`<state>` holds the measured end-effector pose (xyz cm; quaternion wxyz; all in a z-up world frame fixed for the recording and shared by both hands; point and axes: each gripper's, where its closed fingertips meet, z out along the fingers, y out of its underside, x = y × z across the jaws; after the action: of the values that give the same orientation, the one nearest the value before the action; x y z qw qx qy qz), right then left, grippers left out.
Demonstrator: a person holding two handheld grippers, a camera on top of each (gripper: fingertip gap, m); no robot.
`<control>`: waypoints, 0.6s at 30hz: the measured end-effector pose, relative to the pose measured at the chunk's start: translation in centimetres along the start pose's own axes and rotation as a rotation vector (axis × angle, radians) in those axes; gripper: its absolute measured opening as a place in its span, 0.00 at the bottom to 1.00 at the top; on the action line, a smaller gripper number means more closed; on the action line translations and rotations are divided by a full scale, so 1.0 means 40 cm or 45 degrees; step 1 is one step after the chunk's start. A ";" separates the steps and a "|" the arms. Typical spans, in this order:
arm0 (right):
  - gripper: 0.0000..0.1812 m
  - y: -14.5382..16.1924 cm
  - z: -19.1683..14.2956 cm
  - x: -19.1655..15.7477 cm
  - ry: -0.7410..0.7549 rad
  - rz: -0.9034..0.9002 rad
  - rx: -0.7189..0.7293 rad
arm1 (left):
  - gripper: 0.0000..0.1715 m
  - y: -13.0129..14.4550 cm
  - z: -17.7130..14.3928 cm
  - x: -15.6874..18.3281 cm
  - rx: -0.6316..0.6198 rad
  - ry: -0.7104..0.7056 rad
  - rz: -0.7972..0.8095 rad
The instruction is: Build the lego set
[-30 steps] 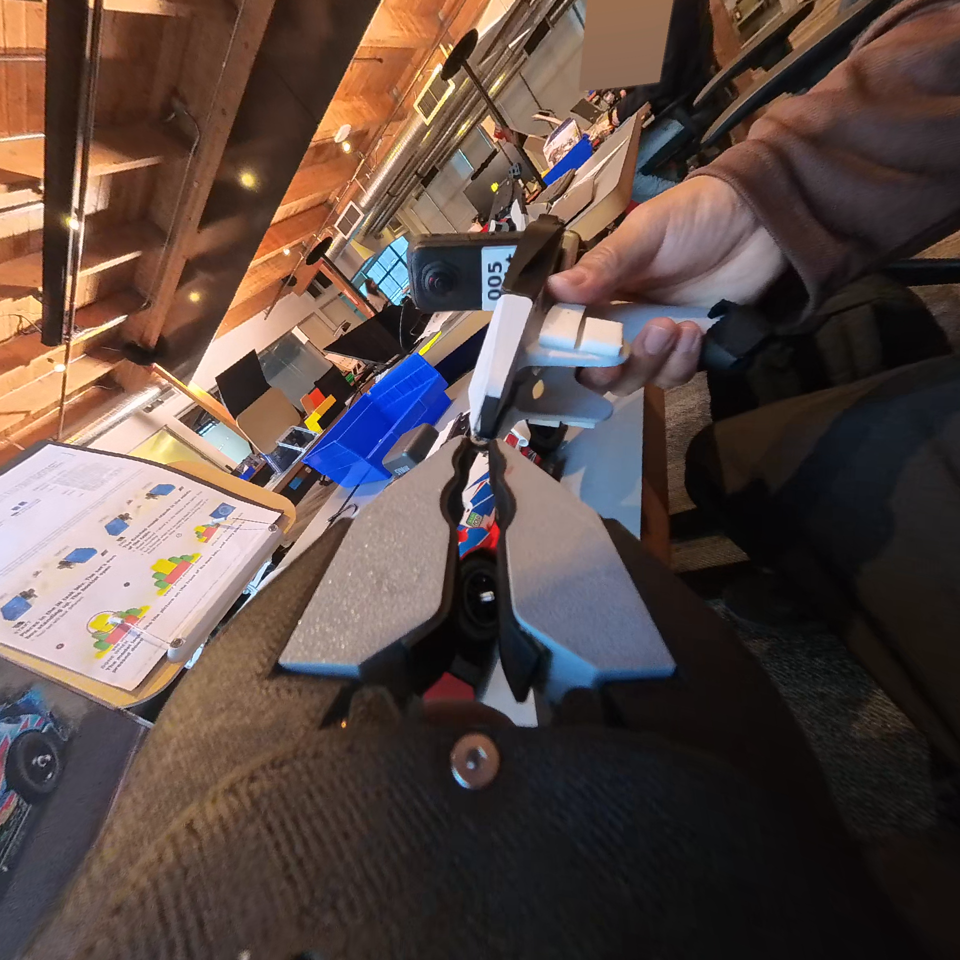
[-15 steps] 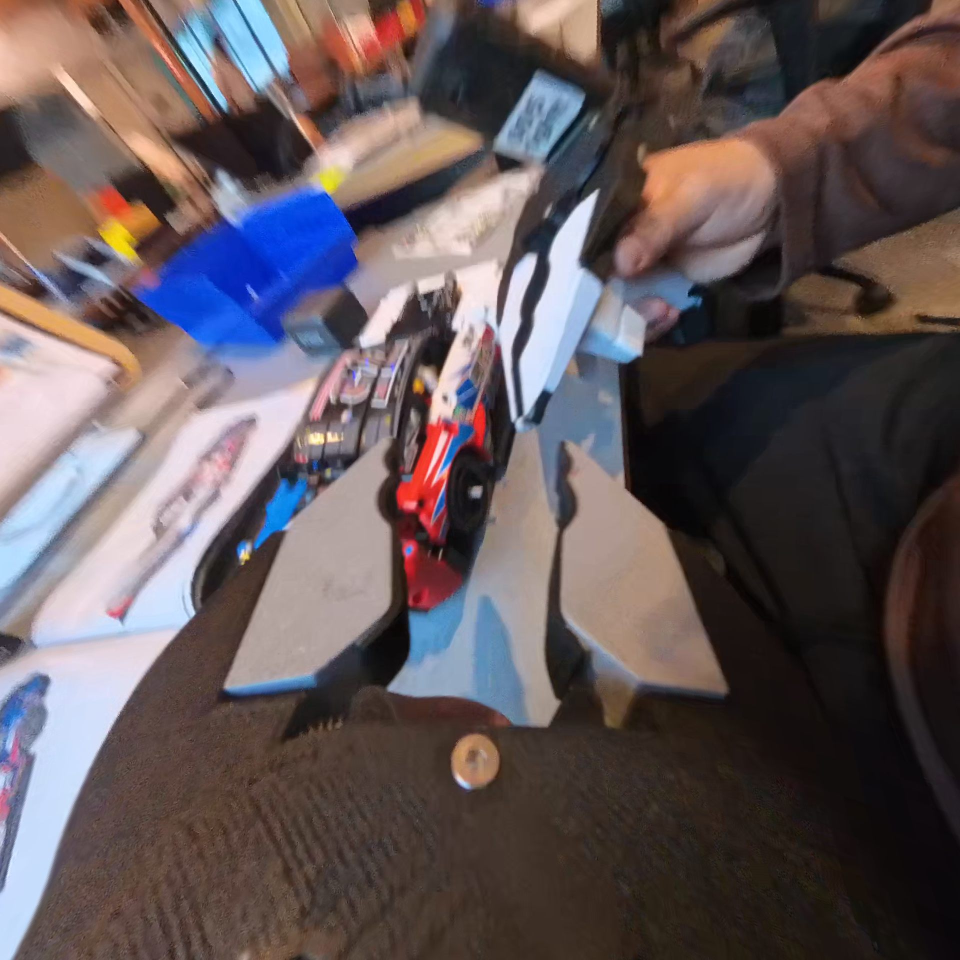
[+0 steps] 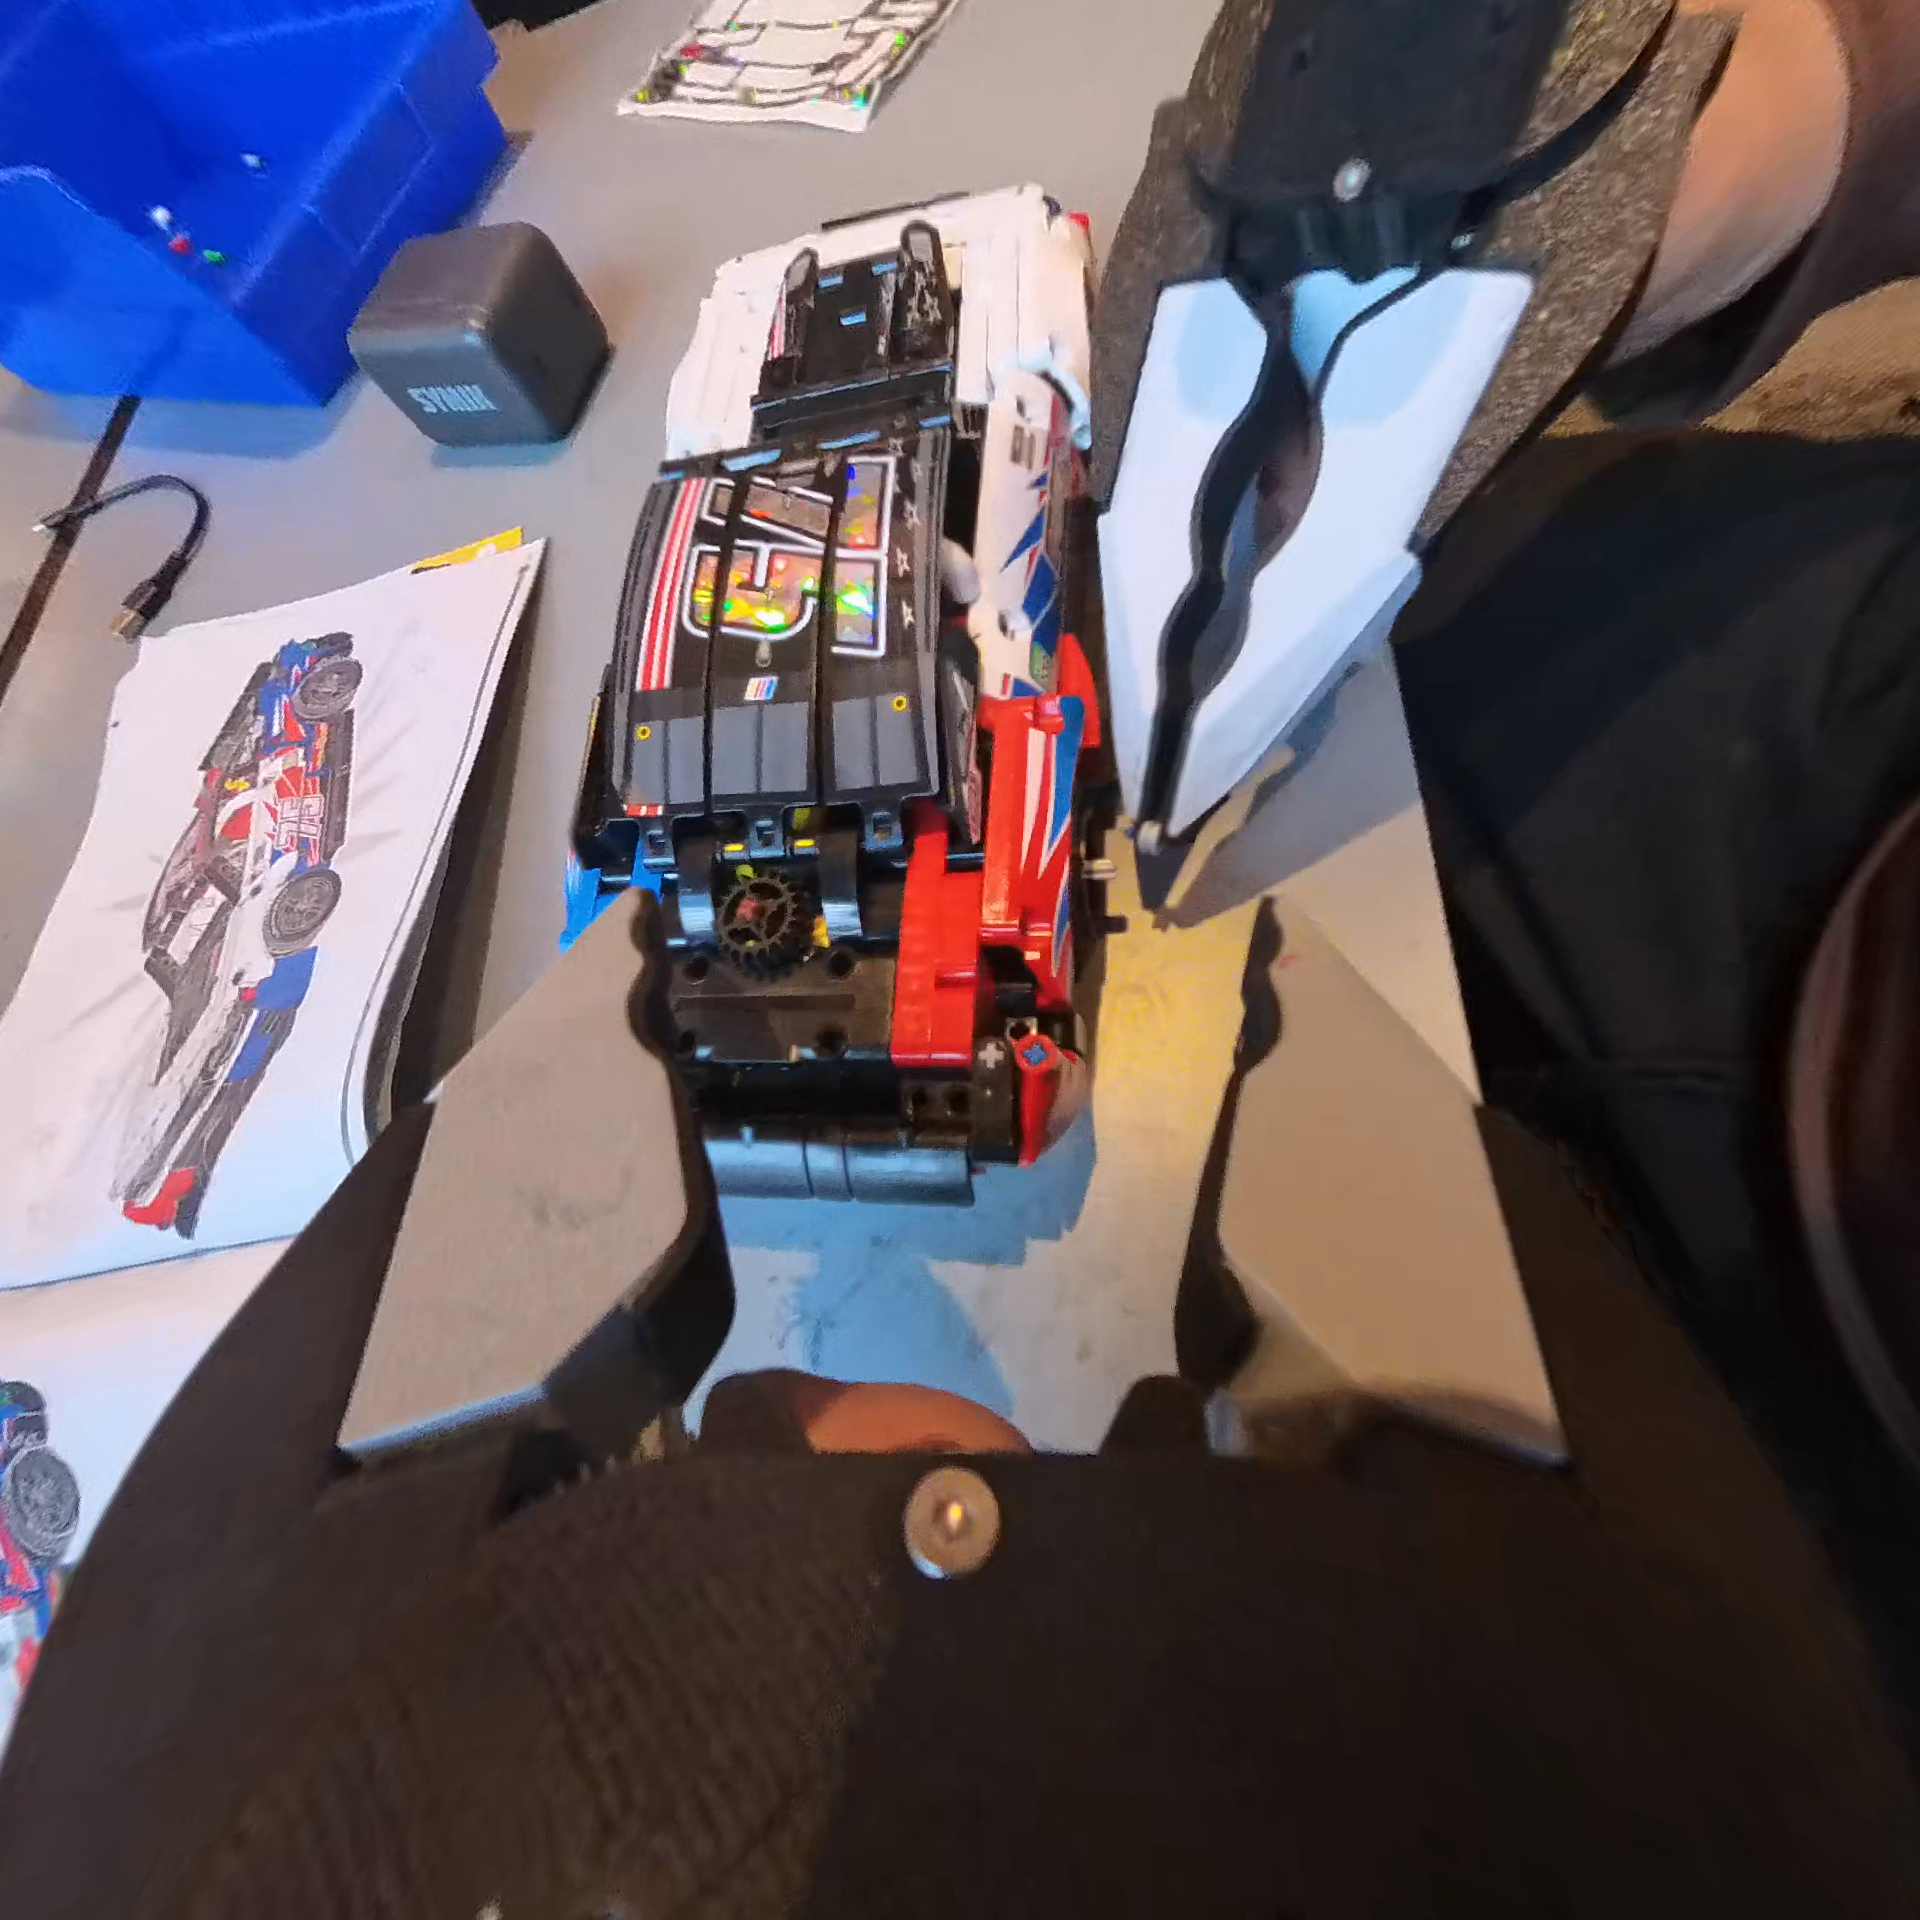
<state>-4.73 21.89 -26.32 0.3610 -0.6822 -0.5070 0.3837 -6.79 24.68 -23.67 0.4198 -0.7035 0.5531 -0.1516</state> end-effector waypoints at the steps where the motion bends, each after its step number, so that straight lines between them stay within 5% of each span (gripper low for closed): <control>1: 0.00 0.005 0.003 0.004 0.023 -0.013 -0.016 | 0.62 0.006 0.008 0.004 -0.011 -0.001 0.014; 18: 0.00 0.004 0.017 0.018 0.146 -0.017 -0.009 | 0.59 0.046 0.060 -0.023 -0.018 -0.033 0.132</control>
<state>-5.14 22.60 -26.90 0.3896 -0.7010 -0.4913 0.3397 -6.69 26.47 -26.28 0.4292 -0.6787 0.5844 -0.1167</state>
